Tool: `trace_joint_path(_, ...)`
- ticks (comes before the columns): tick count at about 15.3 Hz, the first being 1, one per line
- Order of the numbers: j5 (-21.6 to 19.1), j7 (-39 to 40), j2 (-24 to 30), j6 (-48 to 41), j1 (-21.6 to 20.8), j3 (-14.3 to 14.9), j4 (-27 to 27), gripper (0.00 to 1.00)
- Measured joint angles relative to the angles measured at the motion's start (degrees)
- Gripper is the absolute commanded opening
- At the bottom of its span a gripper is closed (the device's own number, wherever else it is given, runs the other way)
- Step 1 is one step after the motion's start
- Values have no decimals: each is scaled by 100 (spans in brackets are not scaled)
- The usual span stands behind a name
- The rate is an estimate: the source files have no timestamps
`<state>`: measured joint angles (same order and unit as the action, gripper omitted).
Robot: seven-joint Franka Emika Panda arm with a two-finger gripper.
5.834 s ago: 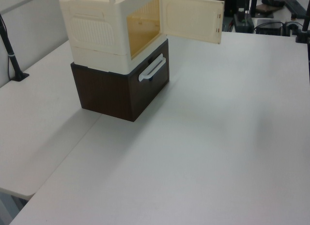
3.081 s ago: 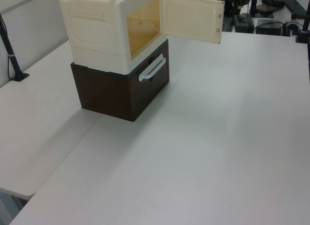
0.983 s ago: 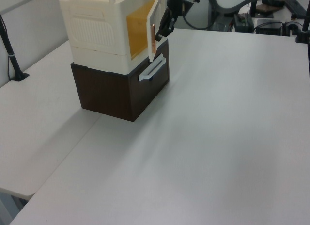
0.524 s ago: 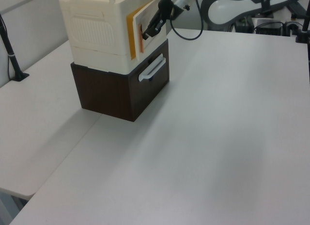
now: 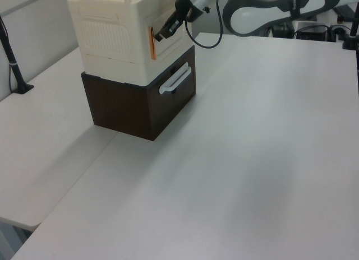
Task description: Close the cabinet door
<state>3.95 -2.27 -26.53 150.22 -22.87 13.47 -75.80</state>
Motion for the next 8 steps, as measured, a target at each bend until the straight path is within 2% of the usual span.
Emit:
trace_joint_path(5,12,-23,55,35,7,11,-55,4)
trace_joint_path(8,57,-13,464,-332,52,-154,-570,6)
